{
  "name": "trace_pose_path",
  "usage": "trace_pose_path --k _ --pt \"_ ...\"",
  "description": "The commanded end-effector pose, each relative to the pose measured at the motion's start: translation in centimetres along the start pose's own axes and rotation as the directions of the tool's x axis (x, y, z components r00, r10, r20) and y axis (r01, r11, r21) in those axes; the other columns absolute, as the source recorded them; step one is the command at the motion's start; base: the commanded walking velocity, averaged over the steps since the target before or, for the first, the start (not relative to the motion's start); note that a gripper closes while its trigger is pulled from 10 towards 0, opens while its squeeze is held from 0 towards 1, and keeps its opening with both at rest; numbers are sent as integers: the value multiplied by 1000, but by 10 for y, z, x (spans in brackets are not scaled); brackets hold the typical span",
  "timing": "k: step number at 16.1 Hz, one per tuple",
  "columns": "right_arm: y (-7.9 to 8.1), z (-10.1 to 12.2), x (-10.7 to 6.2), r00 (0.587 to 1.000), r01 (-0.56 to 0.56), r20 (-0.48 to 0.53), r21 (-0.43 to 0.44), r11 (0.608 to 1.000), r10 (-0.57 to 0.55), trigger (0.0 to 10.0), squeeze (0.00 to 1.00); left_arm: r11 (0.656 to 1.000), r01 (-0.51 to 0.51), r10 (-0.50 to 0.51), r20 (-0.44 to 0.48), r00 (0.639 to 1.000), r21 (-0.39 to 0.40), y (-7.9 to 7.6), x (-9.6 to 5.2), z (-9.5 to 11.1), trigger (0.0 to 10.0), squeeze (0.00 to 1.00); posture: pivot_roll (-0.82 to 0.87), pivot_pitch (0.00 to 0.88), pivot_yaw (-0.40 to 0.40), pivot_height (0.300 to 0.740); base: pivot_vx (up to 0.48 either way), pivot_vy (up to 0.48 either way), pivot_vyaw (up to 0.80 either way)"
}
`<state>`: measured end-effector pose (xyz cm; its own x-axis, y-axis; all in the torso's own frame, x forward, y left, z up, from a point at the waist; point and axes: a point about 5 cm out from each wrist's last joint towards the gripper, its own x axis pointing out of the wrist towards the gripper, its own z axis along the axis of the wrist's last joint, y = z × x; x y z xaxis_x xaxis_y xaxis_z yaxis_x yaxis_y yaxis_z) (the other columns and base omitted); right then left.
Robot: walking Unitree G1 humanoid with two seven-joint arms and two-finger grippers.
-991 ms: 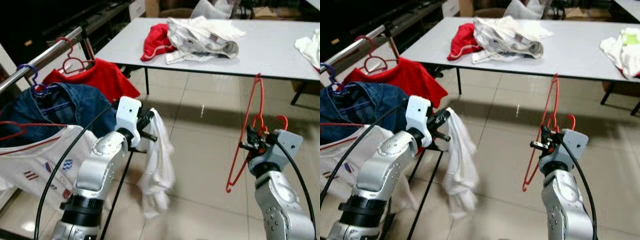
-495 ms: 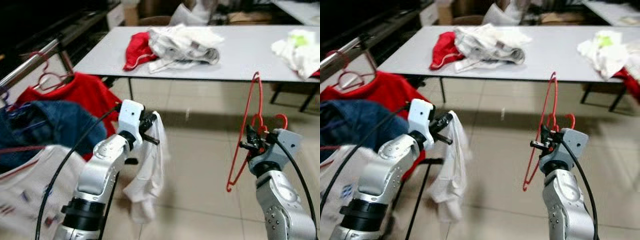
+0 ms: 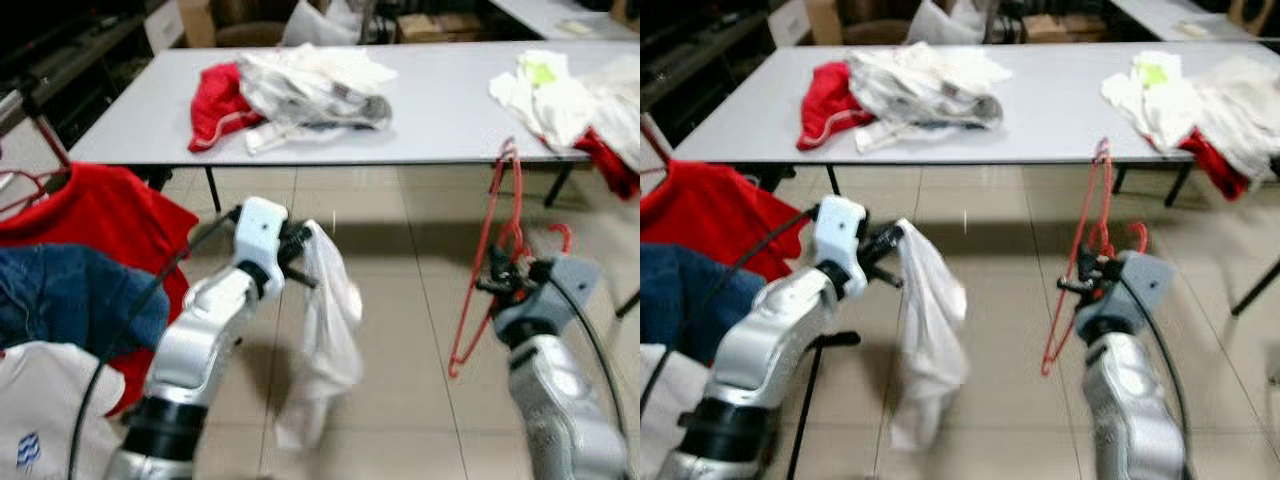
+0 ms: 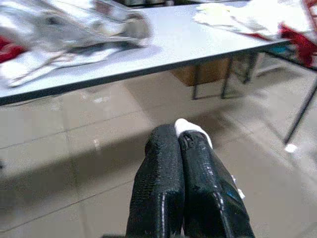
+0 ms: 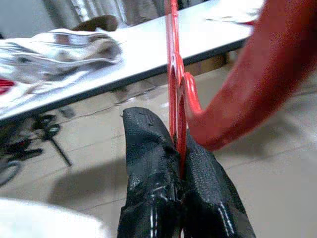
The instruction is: Hang hanger
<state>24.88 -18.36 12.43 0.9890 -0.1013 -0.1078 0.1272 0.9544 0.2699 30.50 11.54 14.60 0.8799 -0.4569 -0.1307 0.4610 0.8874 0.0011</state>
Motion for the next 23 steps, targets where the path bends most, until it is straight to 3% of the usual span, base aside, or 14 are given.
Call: trace_pose_path --k 1,18,23 --pt "-2 1 -1 1000 6 -1 -4 1000 -6 10000 0 1000 6 -7 44 999 10 -2 1 11 10000 0 -198 0 43 719 307 0 0" --pt "-3 2 1 1000 0 0 -11 1000 0 10000 0 1000 18 -18 47 999 7 -3 3 12 10000 0 -204 0 44 719 314 0 0" --pt "-3 3 1 1000 -9 3 -19 1000 9 10000 0 1000 29 -29 51 998 4 -6 5 11 10000 0 -210 0 44 719 348 0 -721"
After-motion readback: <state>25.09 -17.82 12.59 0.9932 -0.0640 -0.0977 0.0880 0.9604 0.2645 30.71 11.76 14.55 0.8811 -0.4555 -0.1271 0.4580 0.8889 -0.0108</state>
